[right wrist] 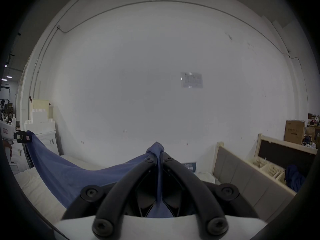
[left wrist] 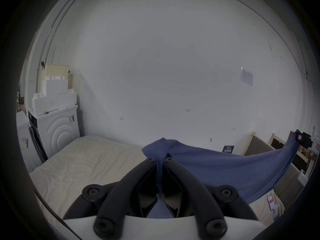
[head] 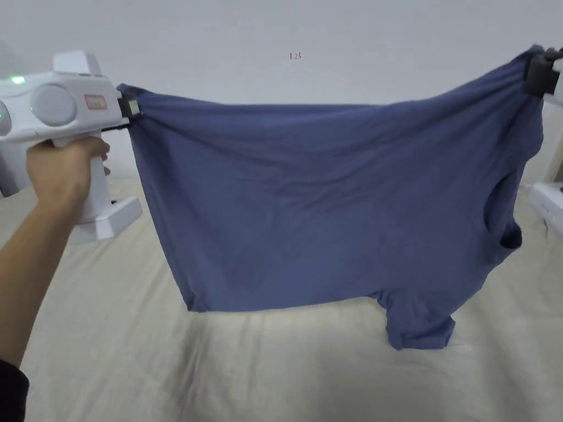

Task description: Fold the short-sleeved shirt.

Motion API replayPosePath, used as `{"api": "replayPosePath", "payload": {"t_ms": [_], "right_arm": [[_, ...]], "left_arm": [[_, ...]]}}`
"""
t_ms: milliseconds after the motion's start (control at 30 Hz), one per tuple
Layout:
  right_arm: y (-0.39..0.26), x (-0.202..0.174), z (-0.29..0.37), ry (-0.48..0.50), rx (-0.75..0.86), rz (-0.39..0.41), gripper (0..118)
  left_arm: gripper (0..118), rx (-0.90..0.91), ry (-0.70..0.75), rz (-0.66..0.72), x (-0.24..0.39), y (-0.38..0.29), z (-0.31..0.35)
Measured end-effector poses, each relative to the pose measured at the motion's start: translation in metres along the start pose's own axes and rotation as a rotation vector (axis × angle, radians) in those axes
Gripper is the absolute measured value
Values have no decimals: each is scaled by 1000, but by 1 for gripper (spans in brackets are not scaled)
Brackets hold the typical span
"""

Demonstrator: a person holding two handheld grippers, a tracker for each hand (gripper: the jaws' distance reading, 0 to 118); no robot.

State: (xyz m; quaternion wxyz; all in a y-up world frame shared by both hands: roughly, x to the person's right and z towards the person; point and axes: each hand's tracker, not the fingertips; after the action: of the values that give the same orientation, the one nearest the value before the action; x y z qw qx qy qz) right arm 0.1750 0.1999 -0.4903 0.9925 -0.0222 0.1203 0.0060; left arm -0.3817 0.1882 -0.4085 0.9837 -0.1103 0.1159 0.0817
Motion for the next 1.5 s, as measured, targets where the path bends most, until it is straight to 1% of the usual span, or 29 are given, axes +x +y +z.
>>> {"api": "replayPosePath", "payload": {"t_ms": [133,367,500,600,800,867,1000,1133,1333,1433,1500], "right_arm": [[-62,2,-9,-9,-99,1,0],[-165,3,3,-5,-264,-30,0],[-209,-2,34,2,-324,-53,0],[-236,-8,68,13,-359,-68,0],[-273,-16,145,33,-430,-101,0],[-283,-20,172,33,-449,-111,0],[-298,-24,225,43,-473,-151,0],[-304,-25,273,47,-484,-165,0],[-313,-20,332,48,-497,-189,0],[-324,-15,349,55,-517,-181,0],[-334,-13,353,55,-548,-162,0]], "left_arm": [[0,-86,2,10,-5,-55,-20],[0,-241,24,31,-19,-156,-20],[0,-295,29,49,-29,-205,3],[0,-321,33,51,-37,-235,34],[0,-396,64,90,-55,-292,100],[0,-448,75,104,-64,-313,119],[0,-490,89,98,-76,-353,158],[0,-521,82,100,-78,-372,196],[0,-546,79,61,-85,-390,236],[0,-558,84,64,-90,-401,248],[0,-577,96,70,-90,-409,251]]}}
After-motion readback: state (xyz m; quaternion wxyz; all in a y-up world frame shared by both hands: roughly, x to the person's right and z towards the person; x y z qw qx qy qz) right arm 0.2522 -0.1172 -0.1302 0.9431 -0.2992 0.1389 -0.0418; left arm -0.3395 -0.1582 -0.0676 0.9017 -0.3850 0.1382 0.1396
